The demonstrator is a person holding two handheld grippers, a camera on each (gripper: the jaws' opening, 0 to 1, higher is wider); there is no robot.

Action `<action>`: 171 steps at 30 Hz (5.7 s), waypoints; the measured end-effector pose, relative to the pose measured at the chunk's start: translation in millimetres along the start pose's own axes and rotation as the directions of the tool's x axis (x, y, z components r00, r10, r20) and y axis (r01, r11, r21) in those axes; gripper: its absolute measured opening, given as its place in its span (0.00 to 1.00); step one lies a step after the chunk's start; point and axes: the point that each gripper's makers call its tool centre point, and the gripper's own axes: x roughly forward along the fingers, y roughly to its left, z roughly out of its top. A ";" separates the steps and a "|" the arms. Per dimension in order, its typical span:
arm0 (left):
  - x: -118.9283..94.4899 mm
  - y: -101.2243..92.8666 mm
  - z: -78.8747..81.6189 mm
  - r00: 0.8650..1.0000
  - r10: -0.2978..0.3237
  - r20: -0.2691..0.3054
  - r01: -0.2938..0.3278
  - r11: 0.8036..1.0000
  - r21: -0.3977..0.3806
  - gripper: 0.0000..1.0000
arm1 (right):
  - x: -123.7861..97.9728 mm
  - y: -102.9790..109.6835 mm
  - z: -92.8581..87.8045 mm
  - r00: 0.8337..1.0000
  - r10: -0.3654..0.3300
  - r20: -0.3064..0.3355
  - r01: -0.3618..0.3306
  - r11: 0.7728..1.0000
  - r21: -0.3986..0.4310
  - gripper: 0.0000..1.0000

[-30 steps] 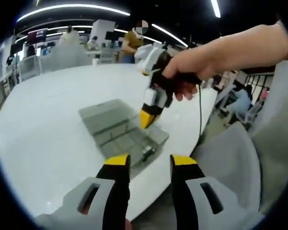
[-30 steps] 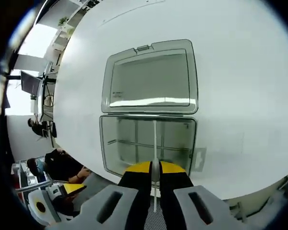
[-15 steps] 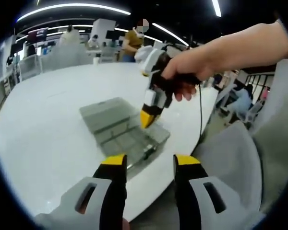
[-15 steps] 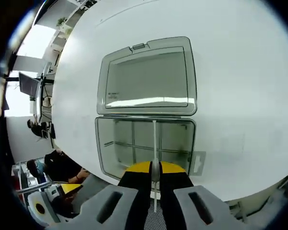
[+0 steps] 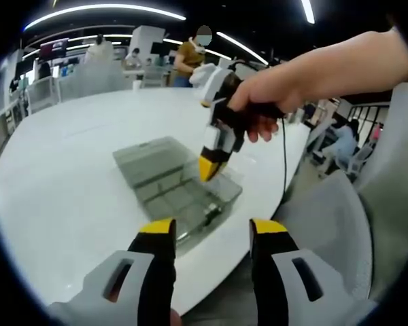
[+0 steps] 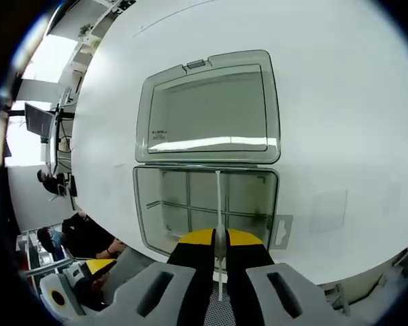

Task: Insert the divider into the dual guide fixture by aligning both edges with the guide slots and pushing it downward to the bottom, including one-sided entry, uneven engagement, binding, and posture correction.

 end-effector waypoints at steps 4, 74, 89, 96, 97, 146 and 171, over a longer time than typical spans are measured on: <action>-0.3 1.2 0.1 1.000 0.003 0.001 -0.002 1.000 -0.002 0.41 | 2.0 -1.8 3.7 1.000 -0.007 -0.005 0.007 1.000 0.000 0.00; -5.4 8.3 0.0 1.000 0.024 0.016 -0.024 1.000 -0.019 0.41 | 6.6 4.4 -7.7 0.997 -0.063 -0.044 0.063 0.998 -0.011 0.00; -5.9 9.9 -0.8 1.000 0.027 0.015 -0.027 0.999 -0.021 0.41 | 10.1 3.2 -4.3 0.996 -0.072 -0.051 0.072 0.997 -0.018 0.00; -4.8 10.2 -0.6 1.000 0.027 0.015 -0.027 0.999 -0.021 0.41 | 13.7 0.8 2.0 0.994 -0.092 -0.054 0.090 0.995 -0.035 0.00; -4.6 9.9 -0.3 1.000 0.026 0.015 -0.026 0.999 -0.022 0.41 | 13.2 1.7 0.4 0.993 -0.103 -0.054 0.101 0.994 -0.051 0.00; -4.1 13.0 1.0 0.999 0.028 0.016 -0.027 0.999 -0.025 0.41 | 28.1 -2.0 -2.3 0.971 -0.234 -0.052 0.218 0.953 -0.212 0.00; -0.8 16.1 0.5 1.000 0.026 0.012 -0.026 0.999 -0.031 0.41 | 37.8 -5.6 3.1 0.970 -0.238 -0.047 0.222 0.950 -0.219 0.00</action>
